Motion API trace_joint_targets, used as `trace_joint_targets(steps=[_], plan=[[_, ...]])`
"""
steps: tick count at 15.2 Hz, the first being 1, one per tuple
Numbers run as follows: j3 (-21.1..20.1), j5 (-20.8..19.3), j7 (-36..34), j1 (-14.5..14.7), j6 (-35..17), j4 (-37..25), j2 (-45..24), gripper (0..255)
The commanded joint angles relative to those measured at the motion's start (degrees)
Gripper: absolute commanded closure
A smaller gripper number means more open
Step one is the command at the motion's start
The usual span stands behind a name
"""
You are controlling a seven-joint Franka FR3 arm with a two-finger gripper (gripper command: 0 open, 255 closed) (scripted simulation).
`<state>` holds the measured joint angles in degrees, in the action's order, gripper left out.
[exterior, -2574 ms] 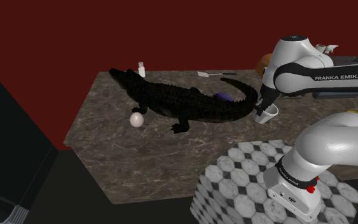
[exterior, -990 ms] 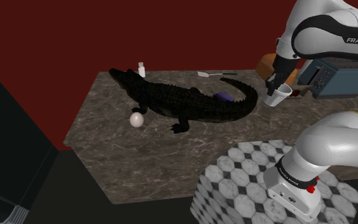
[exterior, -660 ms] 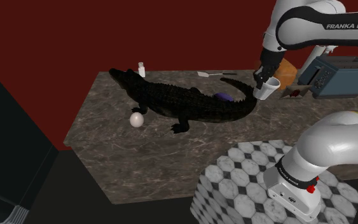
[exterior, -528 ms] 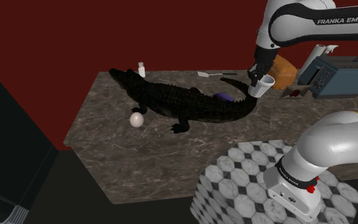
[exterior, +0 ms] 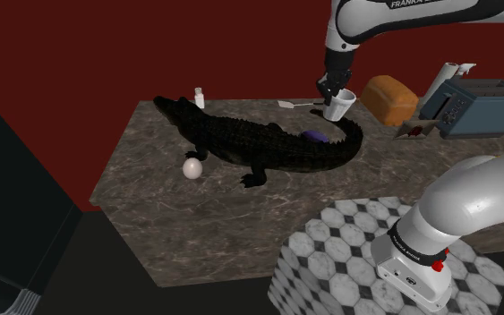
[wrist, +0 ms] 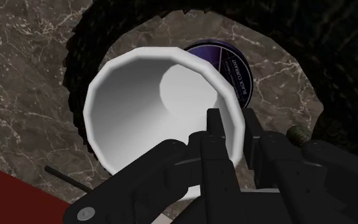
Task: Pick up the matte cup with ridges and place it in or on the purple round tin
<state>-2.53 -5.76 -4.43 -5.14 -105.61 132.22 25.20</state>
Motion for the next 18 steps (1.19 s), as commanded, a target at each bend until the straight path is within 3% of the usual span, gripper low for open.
trace_joint_targets(steps=[1, 18], plan=[[-1.07, 0.18, -1.36, 0.33, 0.49, -6.55, -6.2, 255], [-1.15, -0.56, -2.93, 0.2, -12.91, 3.74, -9.4, 255]])
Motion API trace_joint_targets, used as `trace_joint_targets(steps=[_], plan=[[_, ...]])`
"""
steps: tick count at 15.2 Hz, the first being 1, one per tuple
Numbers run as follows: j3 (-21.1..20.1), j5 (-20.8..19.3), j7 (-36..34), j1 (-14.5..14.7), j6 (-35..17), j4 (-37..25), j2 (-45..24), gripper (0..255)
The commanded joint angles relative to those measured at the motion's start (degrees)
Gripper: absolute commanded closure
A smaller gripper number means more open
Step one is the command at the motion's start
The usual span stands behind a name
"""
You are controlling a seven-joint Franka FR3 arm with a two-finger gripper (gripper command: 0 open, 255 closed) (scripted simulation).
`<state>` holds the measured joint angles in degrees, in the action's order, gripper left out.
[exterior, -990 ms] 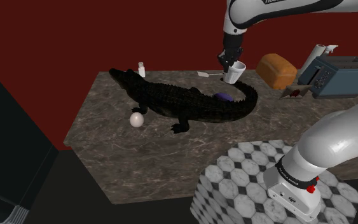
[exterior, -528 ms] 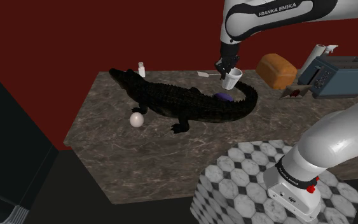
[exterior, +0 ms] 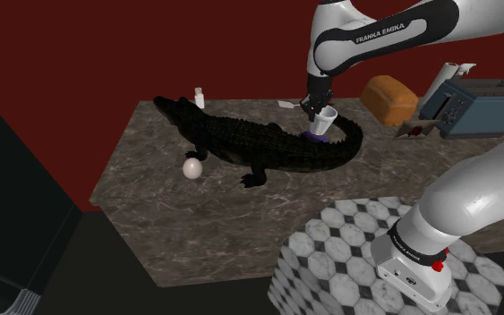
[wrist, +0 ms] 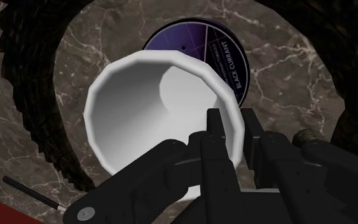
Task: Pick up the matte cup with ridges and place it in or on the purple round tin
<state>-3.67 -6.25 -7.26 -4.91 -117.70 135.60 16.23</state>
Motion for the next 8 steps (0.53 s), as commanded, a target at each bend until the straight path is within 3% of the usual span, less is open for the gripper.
trace_joint_targets(steps=[1, 8], plan=[[-0.02, -0.14, -0.21, -0.04, -1.63, 0.86, -0.73, 255], [-0.04, -0.3, -0.46, -0.08, -3.38, 1.9, -1.46, 255]])
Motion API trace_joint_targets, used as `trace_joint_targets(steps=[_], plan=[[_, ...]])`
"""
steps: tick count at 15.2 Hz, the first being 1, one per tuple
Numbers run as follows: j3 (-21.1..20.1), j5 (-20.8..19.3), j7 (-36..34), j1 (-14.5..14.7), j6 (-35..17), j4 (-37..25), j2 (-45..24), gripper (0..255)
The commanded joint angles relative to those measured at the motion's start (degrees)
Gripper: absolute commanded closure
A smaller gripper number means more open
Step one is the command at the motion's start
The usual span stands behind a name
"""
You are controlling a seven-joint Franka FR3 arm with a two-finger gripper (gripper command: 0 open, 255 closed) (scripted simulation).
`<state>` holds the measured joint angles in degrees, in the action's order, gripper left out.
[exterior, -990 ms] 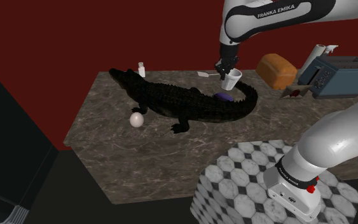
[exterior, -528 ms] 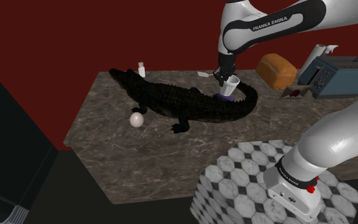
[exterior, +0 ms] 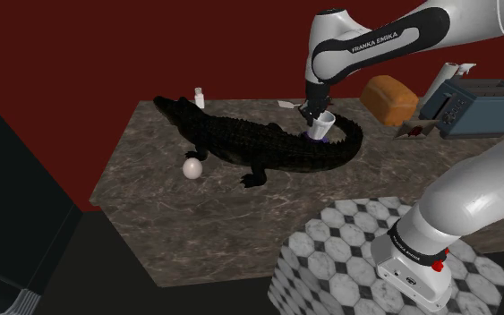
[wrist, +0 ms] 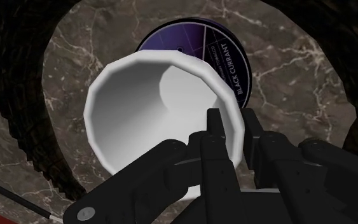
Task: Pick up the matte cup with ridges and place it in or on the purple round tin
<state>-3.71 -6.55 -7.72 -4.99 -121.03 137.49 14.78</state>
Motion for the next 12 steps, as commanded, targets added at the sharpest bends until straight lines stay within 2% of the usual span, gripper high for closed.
trace_joint_targets(steps=[1, 3, 4, 9, 12], plan=[[0.0, -0.01, 0.0, 0.0, -0.05, 0.02, -0.01, 255], [0.0, -0.01, 0.0, 0.0, -0.05, 0.02, -0.01, 255], [0.0, -0.01, -0.01, 0.0, -0.05, 0.02, -0.01, 0], [0.0, -0.01, -0.01, 0.0, -0.05, 0.02, -0.01, 0], [-0.26, 0.59, 0.32, 0.33, 6.02, -4.02, 2.01, 0]])
